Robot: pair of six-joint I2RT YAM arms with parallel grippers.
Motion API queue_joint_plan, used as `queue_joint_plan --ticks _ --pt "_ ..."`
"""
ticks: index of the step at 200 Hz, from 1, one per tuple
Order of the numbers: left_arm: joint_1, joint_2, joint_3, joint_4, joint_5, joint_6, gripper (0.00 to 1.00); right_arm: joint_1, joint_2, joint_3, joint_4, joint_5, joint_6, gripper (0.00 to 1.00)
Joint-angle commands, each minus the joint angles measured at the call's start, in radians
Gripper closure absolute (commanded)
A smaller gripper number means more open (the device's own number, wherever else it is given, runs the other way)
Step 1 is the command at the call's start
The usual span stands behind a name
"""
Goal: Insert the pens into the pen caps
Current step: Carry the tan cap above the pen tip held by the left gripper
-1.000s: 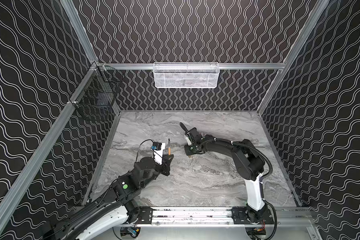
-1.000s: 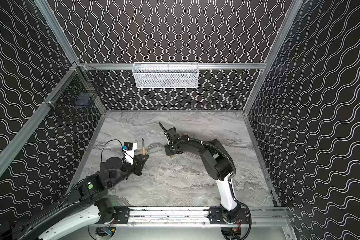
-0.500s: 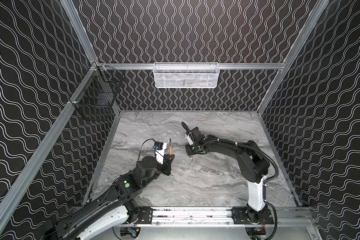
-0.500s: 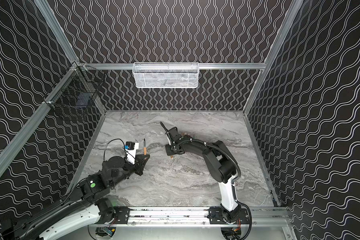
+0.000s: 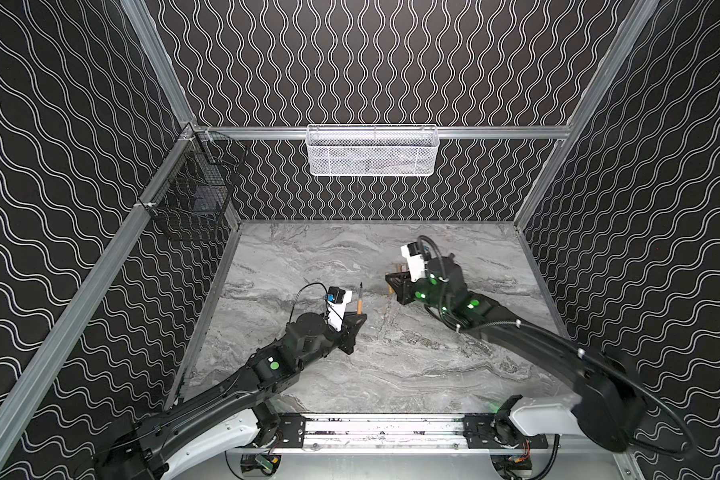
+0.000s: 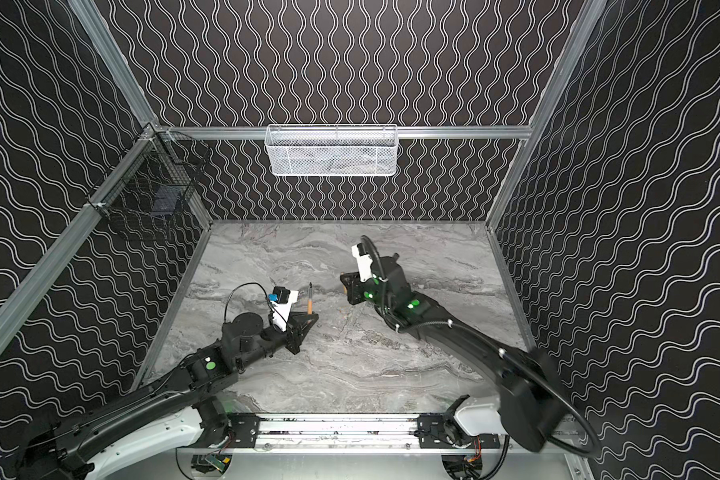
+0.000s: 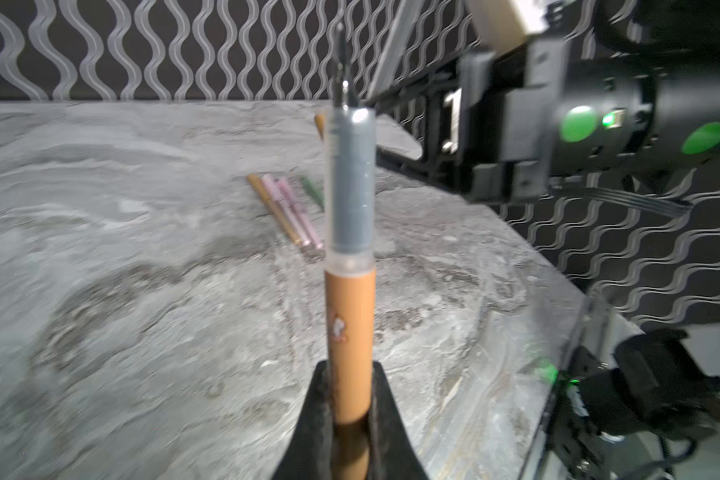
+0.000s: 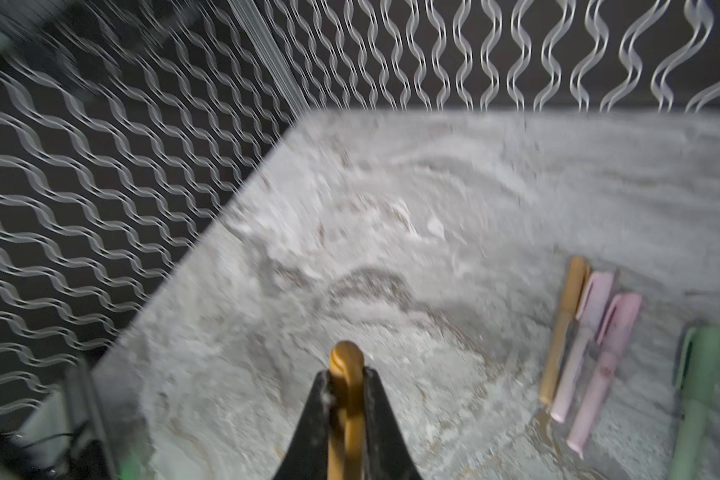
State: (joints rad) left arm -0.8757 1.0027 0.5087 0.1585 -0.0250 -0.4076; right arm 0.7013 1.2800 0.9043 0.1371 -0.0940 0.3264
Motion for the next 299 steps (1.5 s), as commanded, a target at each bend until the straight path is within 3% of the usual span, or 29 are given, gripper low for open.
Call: queue_joint_plan --ticks 1,44,100,230,299 --pt "-0.003 0.031 -0.004 0.2 0.117 0.037 1.0 0.001 -0.095 -0.055 0.243 0.005 0.048 0.87" --pt "-0.013 0.11 0.033 0.214 0.17 0.031 1.0 0.001 -0.207 -0.131 0.444 -0.028 0.117 0.87" --pt "-0.031 0.128 0.054 0.204 0.197 0.034 1.0 0.003 -0.19 -0.159 0.606 -0.122 0.191 0.87" --pt "-0.036 0.13 0.077 0.178 0.205 0.05 1.0 0.012 -0.149 -0.174 0.649 -0.238 0.227 0.88" --pt "-0.037 0.145 0.077 0.184 0.22 0.04 1.0 0.013 -0.161 -0.176 0.67 -0.197 0.212 0.87"
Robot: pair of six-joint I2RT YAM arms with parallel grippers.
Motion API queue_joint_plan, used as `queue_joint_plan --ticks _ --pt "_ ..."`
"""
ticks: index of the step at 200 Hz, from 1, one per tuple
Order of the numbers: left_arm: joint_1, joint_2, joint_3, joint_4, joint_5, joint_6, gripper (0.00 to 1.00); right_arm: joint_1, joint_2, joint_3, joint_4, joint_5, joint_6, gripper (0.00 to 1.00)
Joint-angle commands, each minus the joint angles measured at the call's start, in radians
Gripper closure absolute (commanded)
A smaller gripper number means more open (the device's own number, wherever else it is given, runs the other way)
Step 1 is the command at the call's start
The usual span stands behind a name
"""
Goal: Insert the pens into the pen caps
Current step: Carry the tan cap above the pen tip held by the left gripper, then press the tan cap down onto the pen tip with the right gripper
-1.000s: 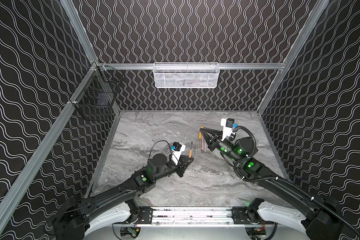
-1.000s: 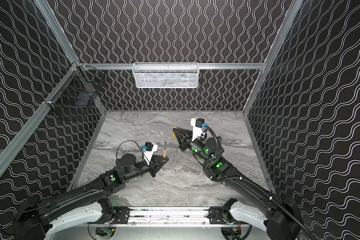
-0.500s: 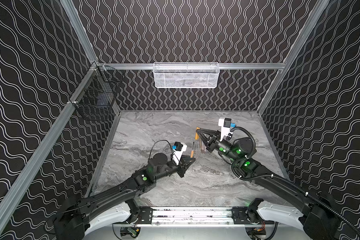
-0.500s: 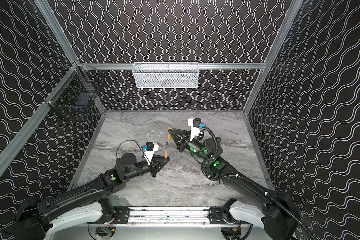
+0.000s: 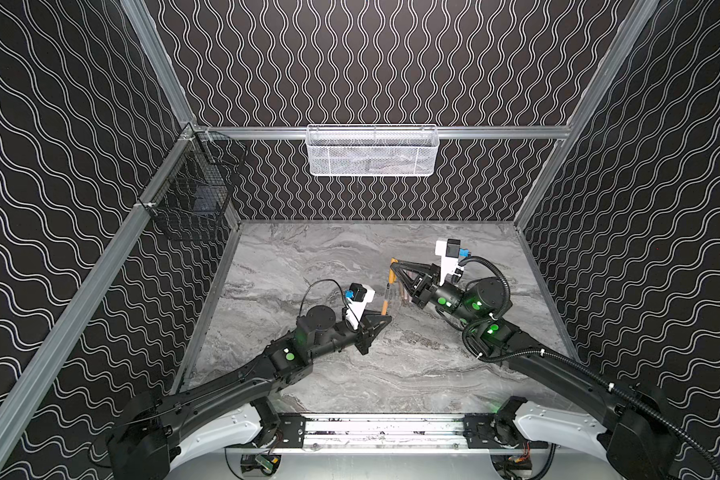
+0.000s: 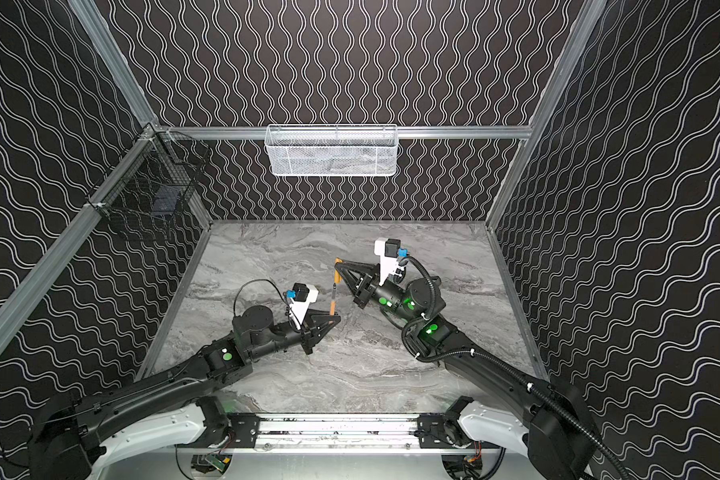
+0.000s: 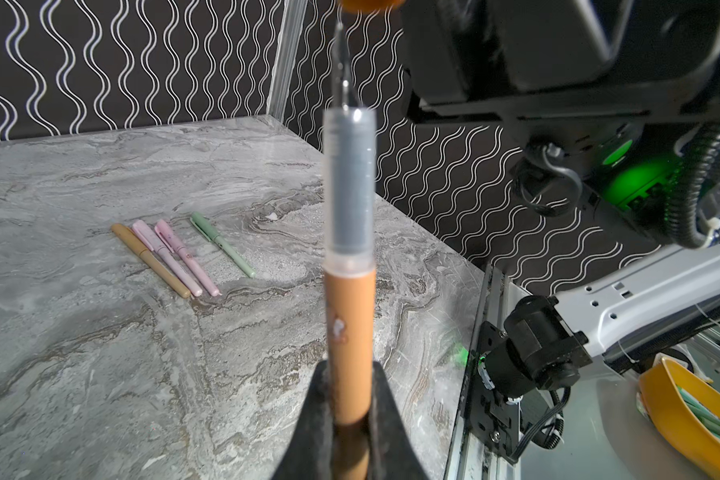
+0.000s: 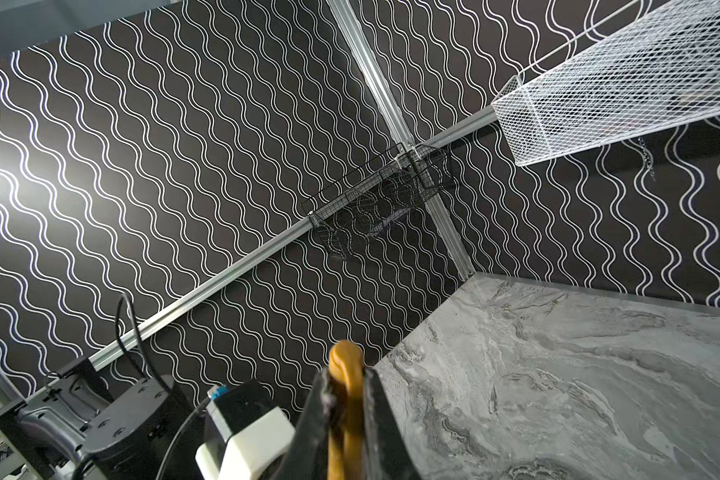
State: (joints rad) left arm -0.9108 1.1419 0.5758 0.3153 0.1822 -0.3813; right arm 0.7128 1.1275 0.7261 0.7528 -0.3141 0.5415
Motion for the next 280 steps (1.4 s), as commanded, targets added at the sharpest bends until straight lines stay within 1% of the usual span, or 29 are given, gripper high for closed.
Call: queue_joint_plan --ticks 1,20,99,165,223,237,257,280 --pt "-0.002 0.005 0.01 0.027 0.013 0.014 1.0 0.002 -0.009 0.003 0.054 0.022 -0.003 0.87" --pt "-0.002 -0.001 0.009 0.023 0.008 0.013 1.0 0.002 0.0 0.016 0.032 0.003 -0.007 0.88" --pt "-0.002 -0.015 0.013 0.022 -0.01 0.012 1.0 0.012 0.021 -0.017 0.033 -0.031 0.014 0.88" --pt "-0.002 -0.038 0.019 0.103 -0.063 -0.031 1.0 0.039 0.008 -0.064 0.068 -0.019 0.009 0.87" --pt "-0.002 -0.042 0.025 0.164 -0.053 -0.046 1.0 0.04 -0.01 -0.062 0.065 -0.022 -0.001 0.87" --pt "-0.002 -0.04 0.025 0.168 -0.057 -0.042 1.0 0.043 -0.003 -0.059 0.064 -0.046 -0.003 0.84" --pt "-0.002 -0.028 0.047 0.133 -0.069 -0.005 1.0 0.045 -0.001 -0.048 0.028 -0.082 -0.018 0.74" --pt "-0.002 0.001 0.099 0.05 -0.064 0.062 1.0 0.044 -0.041 -0.016 -0.076 -0.063 -0.065 0.66"
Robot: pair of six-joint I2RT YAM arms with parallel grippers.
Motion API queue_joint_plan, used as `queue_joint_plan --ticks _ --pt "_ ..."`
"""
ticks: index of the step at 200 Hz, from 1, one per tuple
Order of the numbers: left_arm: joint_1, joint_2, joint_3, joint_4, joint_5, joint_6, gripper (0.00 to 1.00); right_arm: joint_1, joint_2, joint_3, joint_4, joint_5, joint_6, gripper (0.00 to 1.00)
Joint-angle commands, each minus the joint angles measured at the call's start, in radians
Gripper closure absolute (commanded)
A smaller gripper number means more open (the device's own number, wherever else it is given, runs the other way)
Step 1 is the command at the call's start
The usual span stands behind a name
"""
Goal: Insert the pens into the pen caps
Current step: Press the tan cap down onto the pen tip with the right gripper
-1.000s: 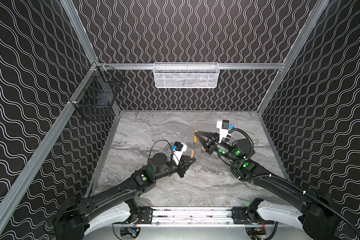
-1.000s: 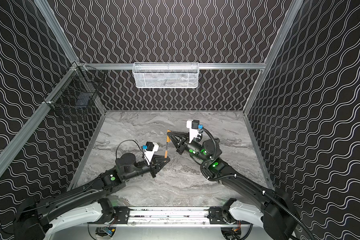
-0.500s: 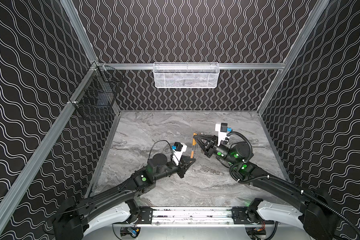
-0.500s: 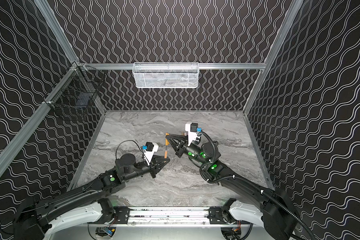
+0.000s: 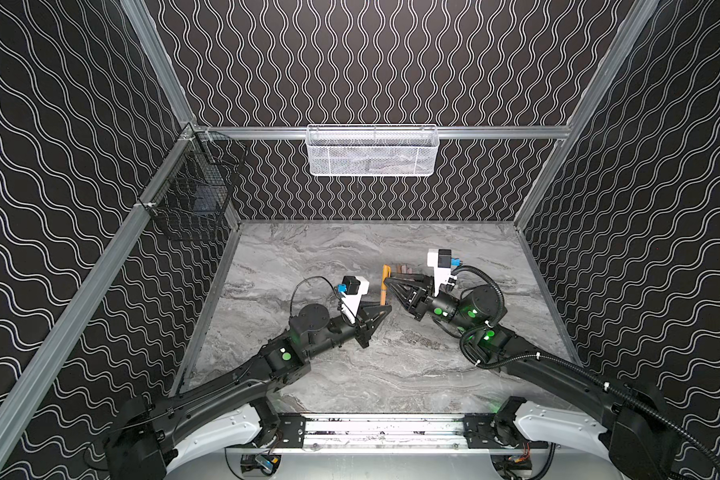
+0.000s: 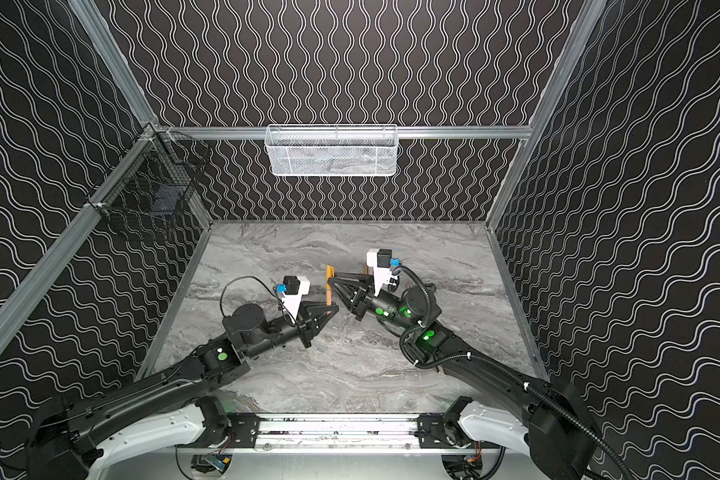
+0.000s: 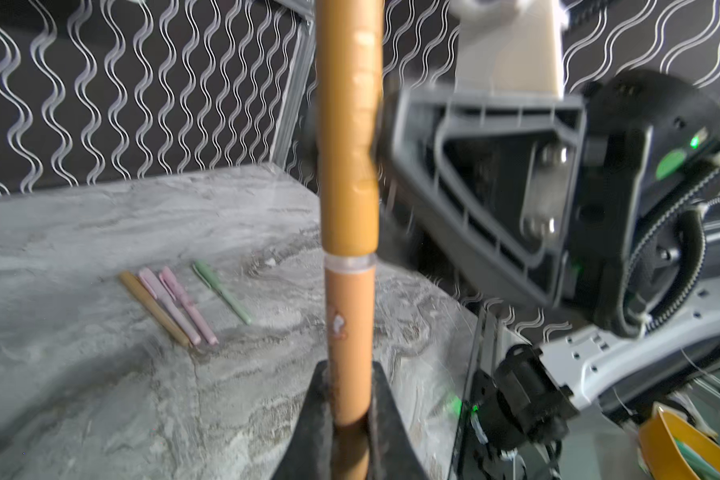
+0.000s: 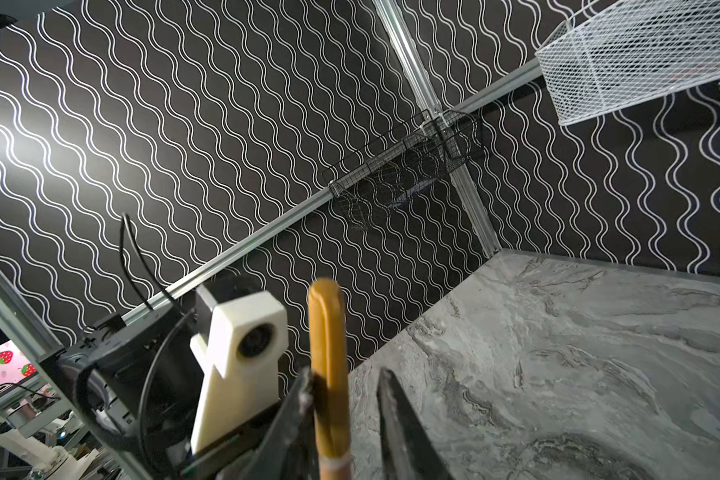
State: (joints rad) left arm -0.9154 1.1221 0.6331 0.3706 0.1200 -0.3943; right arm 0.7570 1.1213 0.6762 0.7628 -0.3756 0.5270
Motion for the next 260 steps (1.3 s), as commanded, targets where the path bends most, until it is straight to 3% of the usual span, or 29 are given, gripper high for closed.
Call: queue_joint_plan --ticks 1,49,100,148,216,260 --pt "0.003 0.022 0.043 -0.006 -0.002 0.078 1.0 0.001 -0.038 0.037 -0.091 0.001 -0.053 0.66" --pt "0.003 0.055 0.057 -0.025 0.001 0.131 1.0 0.001 -0.126 0.199 -0.446 0.1 -0.211 0.59" --pt "0.003 0.079 0.065 -0.011 0.034 0.143 1.0 0.001 -0.078 0.393 -0.71 0.154 -0.291 0.58" --pt "0.002 0.067 0.065 -0.016 0.04 0.137 1.0 -0.001 -0.026 0.43 -0.762 0.121 -0.278 0.68" --pt "0.001 0.059 0.074 -0.016 0.0 0.138 1.0 0.001 -0.021 0.4 -0.763 0.071 -0.246 0.91" --pt "0.001 0.057 0.088 0.002 -0.005 0.132 1.0 0.001 -0.038 0.372 -0.749 0.05 -0.241 0.94"
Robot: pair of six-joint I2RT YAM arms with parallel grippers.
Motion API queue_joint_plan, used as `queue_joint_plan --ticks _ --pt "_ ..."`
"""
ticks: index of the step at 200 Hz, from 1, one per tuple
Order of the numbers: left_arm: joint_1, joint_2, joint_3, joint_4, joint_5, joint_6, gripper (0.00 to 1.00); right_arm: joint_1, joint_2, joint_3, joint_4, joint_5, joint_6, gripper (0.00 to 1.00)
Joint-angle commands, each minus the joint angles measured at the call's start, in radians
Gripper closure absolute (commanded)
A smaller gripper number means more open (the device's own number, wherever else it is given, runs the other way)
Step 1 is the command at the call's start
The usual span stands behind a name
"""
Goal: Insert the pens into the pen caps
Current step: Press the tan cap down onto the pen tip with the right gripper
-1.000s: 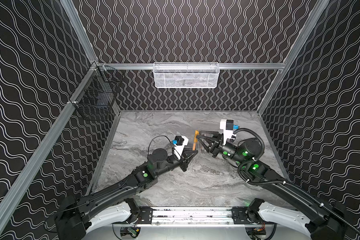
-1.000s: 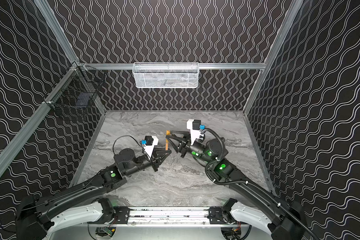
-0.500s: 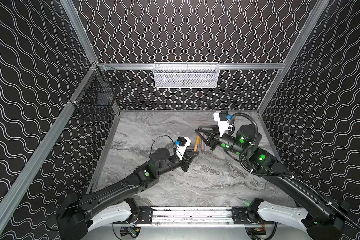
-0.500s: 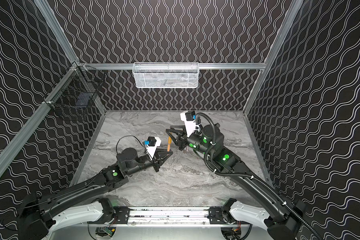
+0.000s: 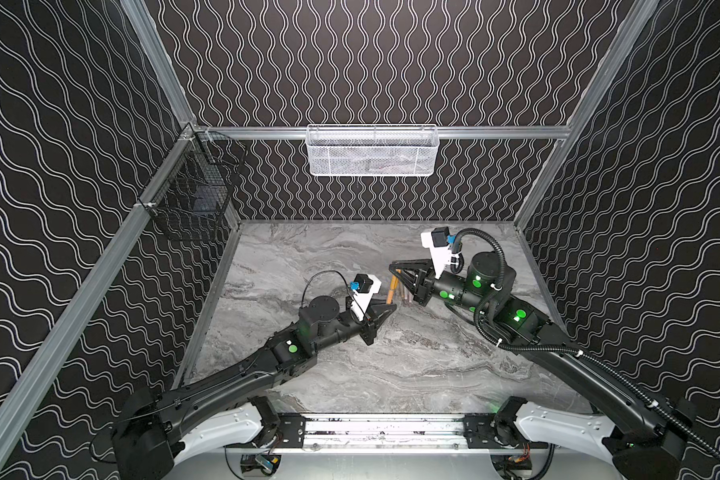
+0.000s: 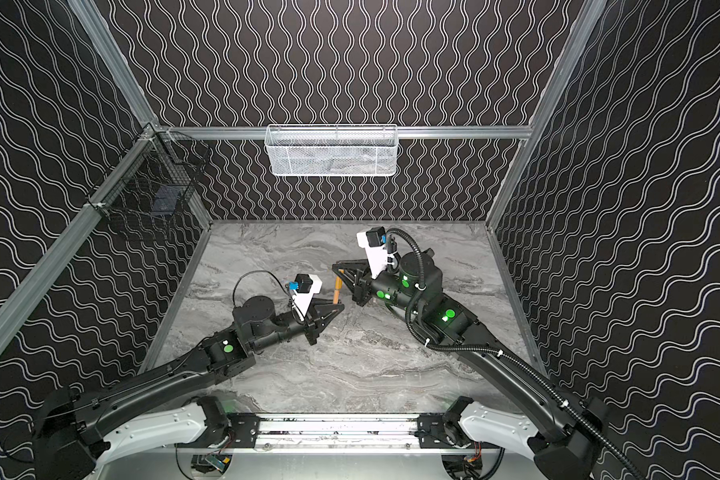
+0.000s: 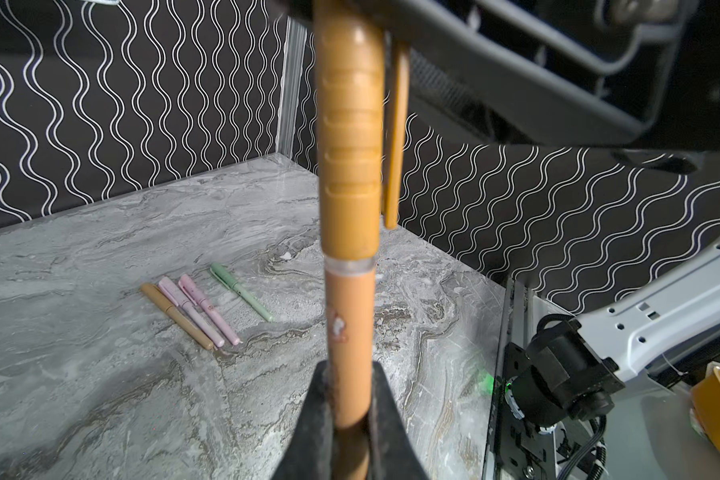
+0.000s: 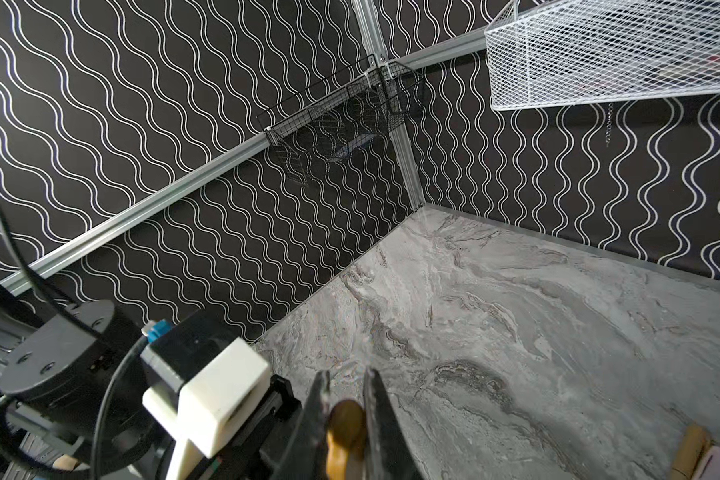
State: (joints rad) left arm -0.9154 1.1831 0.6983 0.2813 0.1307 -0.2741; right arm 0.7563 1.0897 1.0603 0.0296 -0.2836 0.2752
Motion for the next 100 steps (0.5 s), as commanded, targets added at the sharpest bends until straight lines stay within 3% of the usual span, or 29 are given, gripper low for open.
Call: queue_joint_plan --ticks 1,66,100 --pt "0.002 -0.005 0.024 0.092 -0.016 0.011 1.0 0.001 -0.007 -0.013 -0.015 -0.043 0.01 0.94" --pt "0.002 -0.016 0.034 0.256 -0.106 0.011 1.0 0.005 -0.002 -0.1 0.023 -0.074 0.059 0.94" --pt "0.004 -0.007 0.097 0.318 -0.099 0.035 1.0 0.005 -0.004 -0.137 0.024 -0.056 0.07 0.94"
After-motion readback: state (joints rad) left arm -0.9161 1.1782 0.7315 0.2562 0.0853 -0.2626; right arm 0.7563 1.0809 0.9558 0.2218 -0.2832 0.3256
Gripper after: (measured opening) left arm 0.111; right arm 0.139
